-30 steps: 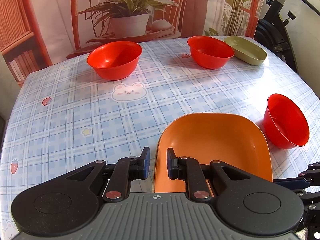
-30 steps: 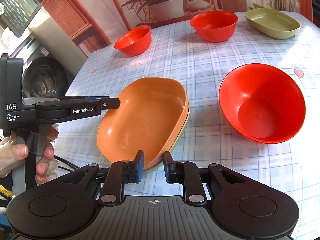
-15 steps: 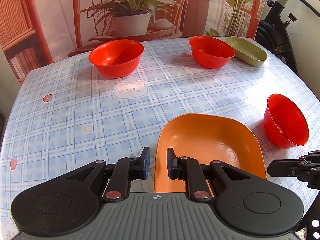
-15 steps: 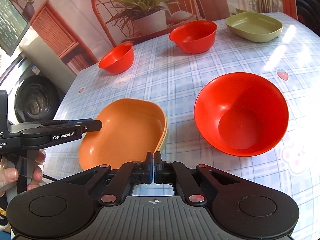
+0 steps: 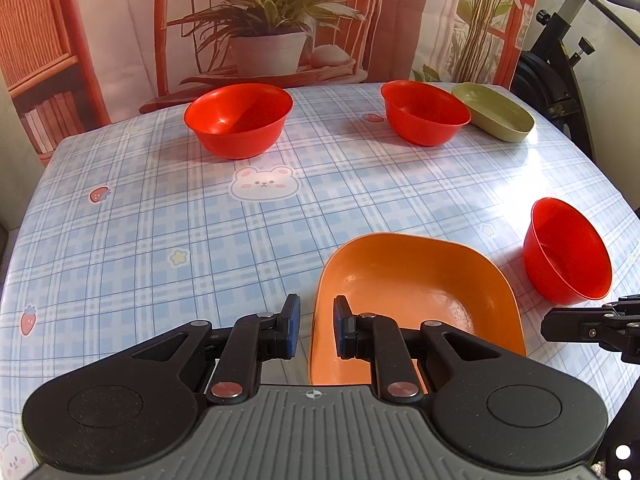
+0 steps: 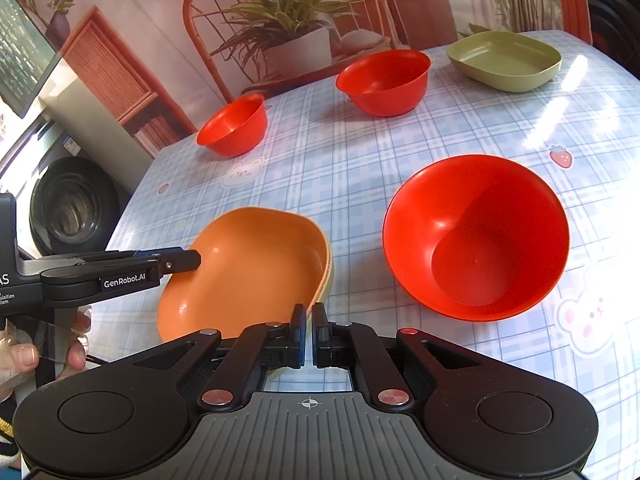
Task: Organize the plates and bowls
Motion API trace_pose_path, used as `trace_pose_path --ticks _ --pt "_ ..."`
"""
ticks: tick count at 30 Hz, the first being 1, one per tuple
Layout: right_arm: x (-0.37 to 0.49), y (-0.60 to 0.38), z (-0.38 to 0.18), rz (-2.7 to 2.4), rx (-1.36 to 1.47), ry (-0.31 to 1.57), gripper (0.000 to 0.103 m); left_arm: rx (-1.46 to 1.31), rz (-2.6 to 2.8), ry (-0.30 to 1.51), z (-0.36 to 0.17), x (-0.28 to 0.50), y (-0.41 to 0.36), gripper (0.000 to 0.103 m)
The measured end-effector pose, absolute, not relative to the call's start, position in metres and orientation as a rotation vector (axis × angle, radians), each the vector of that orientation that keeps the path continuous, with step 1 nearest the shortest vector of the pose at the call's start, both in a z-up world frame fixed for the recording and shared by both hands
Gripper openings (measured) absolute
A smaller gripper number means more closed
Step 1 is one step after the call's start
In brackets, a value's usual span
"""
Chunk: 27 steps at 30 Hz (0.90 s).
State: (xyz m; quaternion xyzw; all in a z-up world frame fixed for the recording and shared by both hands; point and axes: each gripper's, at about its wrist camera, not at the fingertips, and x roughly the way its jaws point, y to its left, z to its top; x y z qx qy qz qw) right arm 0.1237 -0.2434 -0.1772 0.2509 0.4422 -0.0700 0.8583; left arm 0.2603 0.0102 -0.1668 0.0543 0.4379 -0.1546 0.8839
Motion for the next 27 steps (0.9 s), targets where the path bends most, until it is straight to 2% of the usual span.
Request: trace_pose_path --ticks 9,16,18,21,27 --pt "0.111 -0.304 -0.123 -0.251 0.392 0.785 0.009 0.018 -0.365 0.778 -0.112 0.256 -0.029 0.019" --pt "0.102 -0.369 -0.106 -0.347 0.315 0.747 0.010 -0.023 -0.435 0.740 -0.109 0.262 -0.086 0.020" --pt "0.101 -0.388 -0.107 -0.371 0.294 0.747 0.010 -0.022 -0.442 0.738 -0.112 0.268 -0.107 0.024" --pt "0.102 -0.413 -0.110 -0.391 0.273 0.746 0.010 0.007 -0.445 0.735 -0.119 0.281 -0.140 0.035" --pt "0.120 -0.469 -0.129 -0.426 0.251 0.751 0.011 0.024 -0.448 0.760 -0.128 0.318 -0.191 0.036"
